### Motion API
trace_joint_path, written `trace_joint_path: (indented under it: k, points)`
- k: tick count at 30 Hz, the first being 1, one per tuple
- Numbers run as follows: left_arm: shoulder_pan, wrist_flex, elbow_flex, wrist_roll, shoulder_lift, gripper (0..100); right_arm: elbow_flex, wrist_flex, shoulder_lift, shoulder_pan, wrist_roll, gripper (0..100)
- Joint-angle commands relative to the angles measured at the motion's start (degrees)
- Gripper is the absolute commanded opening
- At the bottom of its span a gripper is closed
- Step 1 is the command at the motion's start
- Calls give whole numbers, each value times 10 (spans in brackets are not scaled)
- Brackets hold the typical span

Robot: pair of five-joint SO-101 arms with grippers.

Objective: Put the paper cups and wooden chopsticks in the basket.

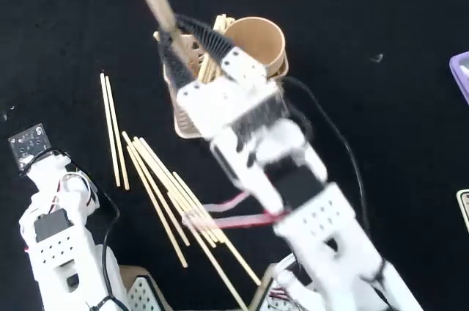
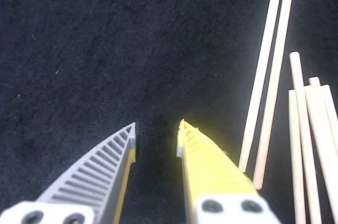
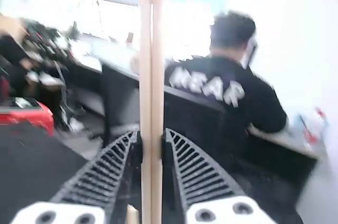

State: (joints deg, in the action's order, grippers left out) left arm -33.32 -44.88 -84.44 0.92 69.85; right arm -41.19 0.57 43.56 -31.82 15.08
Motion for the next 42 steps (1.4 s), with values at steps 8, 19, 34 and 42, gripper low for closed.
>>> trace_joint_path:
  k: [8, 19, 34, 42]
  points:
    - [-6, 8, 31, -4, 6, 137, 42, -18, -131, 37, -85, 11]
    - [-6, 8, 31, -4, 6, 137, 29, 75, -142, 51, -97, 139]
    - [-2, 8, 32, -4, 2, 141, 204, 411, 31, 53, -92, 142]
    - [-2, 4, 40, 33, 0, 141, 155, 661, 131, 46, -91, 142]
